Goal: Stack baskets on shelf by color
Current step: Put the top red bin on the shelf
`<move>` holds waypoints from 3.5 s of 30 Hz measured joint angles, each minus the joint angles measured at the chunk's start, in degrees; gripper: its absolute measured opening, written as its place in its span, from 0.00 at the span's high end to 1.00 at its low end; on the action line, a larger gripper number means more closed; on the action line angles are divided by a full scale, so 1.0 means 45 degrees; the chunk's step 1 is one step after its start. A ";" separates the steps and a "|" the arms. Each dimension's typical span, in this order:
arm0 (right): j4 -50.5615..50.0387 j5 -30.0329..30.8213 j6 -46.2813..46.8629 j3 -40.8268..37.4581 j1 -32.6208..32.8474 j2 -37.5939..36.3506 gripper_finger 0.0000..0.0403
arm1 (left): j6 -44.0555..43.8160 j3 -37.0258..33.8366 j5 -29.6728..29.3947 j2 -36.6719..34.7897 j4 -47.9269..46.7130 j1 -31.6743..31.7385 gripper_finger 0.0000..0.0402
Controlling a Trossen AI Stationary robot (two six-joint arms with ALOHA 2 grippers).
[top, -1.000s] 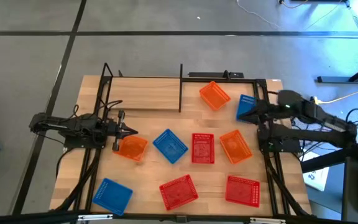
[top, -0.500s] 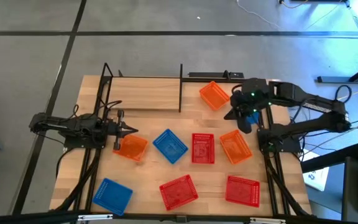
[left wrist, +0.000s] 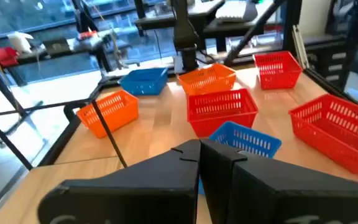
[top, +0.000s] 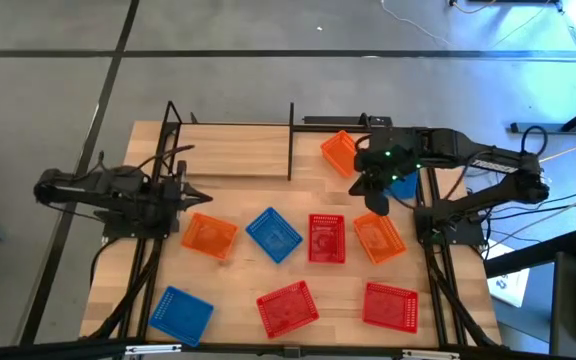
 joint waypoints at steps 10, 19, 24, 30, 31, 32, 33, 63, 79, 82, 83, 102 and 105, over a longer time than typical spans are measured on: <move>-0.0016 0.0420 -0.1173 0.0001 -0.0005 0.1536 0.59 | -0.0864 0.2472 0.0432 0.3332 -0.0997 -0.0002 1.00; -0.0330 0.0325 -0.1772 -0.0438 -0.0005 0.3904 0.54 | -0.1447 0.3379 0.0429 0.4473 -0.1814 -0.0002 1.00; -0.0089 0.0231 -0.1875 -0.0447 -0.0005 0.5193 0.54 | -0.1447 0.3388 0.0432 0.4491 -0.1810 -0.0002 1.00; 0.0056 -0.0363 -0.2030 -0.0447 -0.0005 0.6641 0.54 | -0.1442 0.3392 0.0432 0.4491 -0.1811 -0.0006 1.00; 0.0148 -0.0359 -0.2209 -0.0447 -0.0005 0.6873 0.54 | -0.1442 0.3388 0.0432 0.4491 -0.1815 -0.0006 1.00; 0.0221 -0.0277 -0.2340 -0.0447 0.0000 0.7070 0.54 | -0.1438 0.3388 0.0432 0.4491 -0.1811 -0.0006 1.00; 0.0238 -0.0227 -0.2459 -0.0442 0.0000 0.7268 0.54 | -0.1437 0.3390 0.0432 0.4491 -0.1810 -0.0006 1.00; 0.1074 -0.0140 -0.2169 -0.0442 0.0058 0.9024 0.99 | -0.4003 0.3397 -0.0294 0.4491 -0.1439 0.0045 1.00; -0.1128 0.3065 -0.1761 0.2486 0.0165 0.8790 1.00 | -0.7185 0.3397 -0.1748 0.4608 -0.1395 0.0091 0.77; -0.2114 0.4372 -0.1383 0.3761 0.0165 0.8790 1.00 | -0.6660 0.3397 -0.1728 0.4593 -0.1179 0.0055 0.78; -0.2370 0.4814 -0.1184 0.4225 0.0176 0.8790 1.00 | -0.6755 0.3397 -0.1735 0.4598 -0.1051 0.0025 0.78; -0.2876 1.4208 -0.0146 0.8592 0.1784 0.8776 1.00 | -0.1370 0.3402 -0.6672 0.8394 0.5292 -0.1665 0.78; -0.2739 1.4744 -0.0144 0.8592 0.1783 0.8776 1.00 | 0.0150 0.3402 -0.7696 0.9337 0.6871 -0.1900 0.78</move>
